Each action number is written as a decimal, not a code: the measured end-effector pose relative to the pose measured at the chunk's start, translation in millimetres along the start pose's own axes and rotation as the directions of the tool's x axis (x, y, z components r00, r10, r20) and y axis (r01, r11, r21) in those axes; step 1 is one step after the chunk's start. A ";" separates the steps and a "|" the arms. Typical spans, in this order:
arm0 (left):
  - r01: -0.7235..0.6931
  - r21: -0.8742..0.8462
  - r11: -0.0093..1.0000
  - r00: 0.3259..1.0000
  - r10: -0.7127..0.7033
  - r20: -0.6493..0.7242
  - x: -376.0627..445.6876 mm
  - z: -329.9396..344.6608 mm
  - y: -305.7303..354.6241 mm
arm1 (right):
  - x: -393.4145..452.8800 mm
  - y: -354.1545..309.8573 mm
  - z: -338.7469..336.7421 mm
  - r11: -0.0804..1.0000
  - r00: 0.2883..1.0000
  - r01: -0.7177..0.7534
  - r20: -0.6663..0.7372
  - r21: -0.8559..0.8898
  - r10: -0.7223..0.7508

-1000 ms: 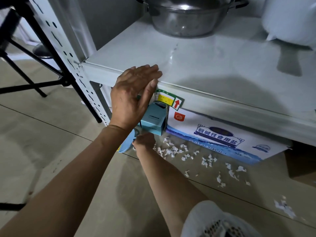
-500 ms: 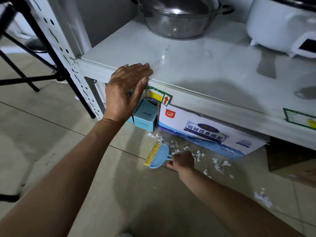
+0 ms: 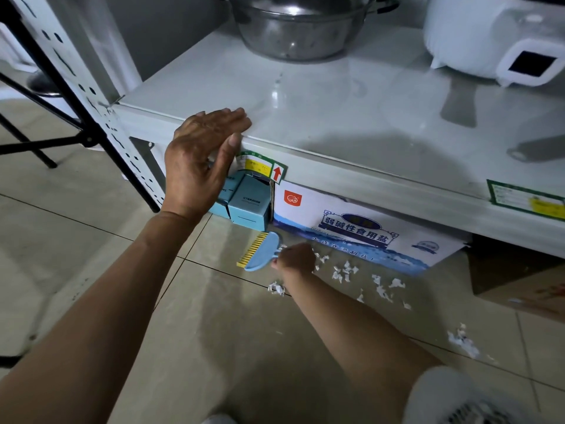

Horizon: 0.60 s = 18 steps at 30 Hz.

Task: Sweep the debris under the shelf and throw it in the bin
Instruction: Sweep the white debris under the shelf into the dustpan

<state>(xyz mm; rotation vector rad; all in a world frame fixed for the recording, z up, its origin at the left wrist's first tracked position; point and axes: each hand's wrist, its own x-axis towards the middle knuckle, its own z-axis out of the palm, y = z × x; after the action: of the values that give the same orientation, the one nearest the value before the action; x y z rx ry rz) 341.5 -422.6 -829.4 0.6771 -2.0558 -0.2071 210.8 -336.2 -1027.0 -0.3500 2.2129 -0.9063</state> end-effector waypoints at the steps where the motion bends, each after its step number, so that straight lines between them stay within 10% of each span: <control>1: -0.006 0.000 1.000 1.000 0.006 -0.002 0.0 0.3 -0.4 | 4.9 5.8 -5.4 1.000 0.999 0.002 -0.032 -0.003 -0.002; 11: 0.055 -0.007 0.998 0.998 -0.055 0.000 0.9 0.9 4.3 | -8.5 85.5 -131.3 0.974 0.970 -0.227 -0.088 0.000 0.226; 18: 0.120 -0.021 0.993 0.993 -0.119 0.016 2.0 -1.6 12.0 | -27.3 62.9 -117.0 0.920 0.980 -0.193 0.028 0.342 0.196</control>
<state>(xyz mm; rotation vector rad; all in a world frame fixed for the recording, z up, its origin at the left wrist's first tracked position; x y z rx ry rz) 337.4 -413.5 -822.3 0.7879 -2.0258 -0.3039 149.1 -218.9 -998.0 0.0385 2.0012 -1.1571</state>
